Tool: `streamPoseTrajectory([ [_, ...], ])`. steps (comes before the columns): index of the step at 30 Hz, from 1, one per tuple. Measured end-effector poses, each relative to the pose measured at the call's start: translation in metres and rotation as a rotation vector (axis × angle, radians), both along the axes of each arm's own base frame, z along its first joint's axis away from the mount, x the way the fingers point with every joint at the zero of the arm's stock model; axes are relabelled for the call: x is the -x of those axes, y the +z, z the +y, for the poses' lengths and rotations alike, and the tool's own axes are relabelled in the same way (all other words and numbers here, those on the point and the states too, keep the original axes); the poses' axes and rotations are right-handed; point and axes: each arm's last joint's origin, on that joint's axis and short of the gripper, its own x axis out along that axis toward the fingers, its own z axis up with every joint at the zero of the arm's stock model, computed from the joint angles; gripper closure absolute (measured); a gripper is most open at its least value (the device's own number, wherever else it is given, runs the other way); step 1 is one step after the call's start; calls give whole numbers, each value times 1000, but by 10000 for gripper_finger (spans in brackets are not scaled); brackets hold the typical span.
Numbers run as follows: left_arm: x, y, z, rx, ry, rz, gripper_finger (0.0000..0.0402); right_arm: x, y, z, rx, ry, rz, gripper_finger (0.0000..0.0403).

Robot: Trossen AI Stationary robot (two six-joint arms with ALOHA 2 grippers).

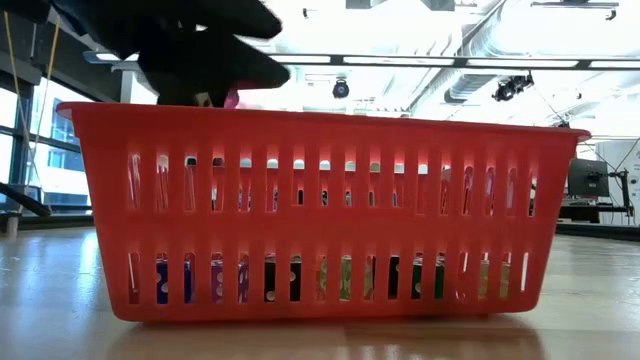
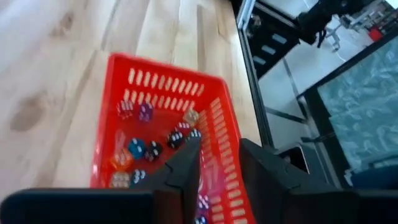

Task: Pick & Place Dice
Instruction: Put the red dice into the red bin

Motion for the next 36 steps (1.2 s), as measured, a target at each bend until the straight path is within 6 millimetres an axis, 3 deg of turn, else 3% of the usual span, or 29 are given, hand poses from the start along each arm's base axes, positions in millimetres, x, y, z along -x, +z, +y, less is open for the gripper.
streamPoseTrajectory([
  [8, -2, 3, 3, -3, 5, -26, 243, -3, 0, -3, 23, 13, 1, 144],
  [14, -6, 33, 30, 135, 85, -70, 239, -5, 0, -7, 47, 16, 1, 144],
  [18, 0, 50, 68, 87, 167, 12, 238, -6, 0, -10, 65, 7, 14, 144],
  [22, 12, 53, 114, 21, 333, 182, 238, -7, -1, -15, 81, -3, 32, 144],
  [29, 29, 43, 194, 83, 579, 448, 238, -7, -3, -24, 105, -46, 78, 144],
  [36, 40, 32, 260, 131, 703, 521, 238, -7, 1, -38, 129, -90, 117, 144],
])
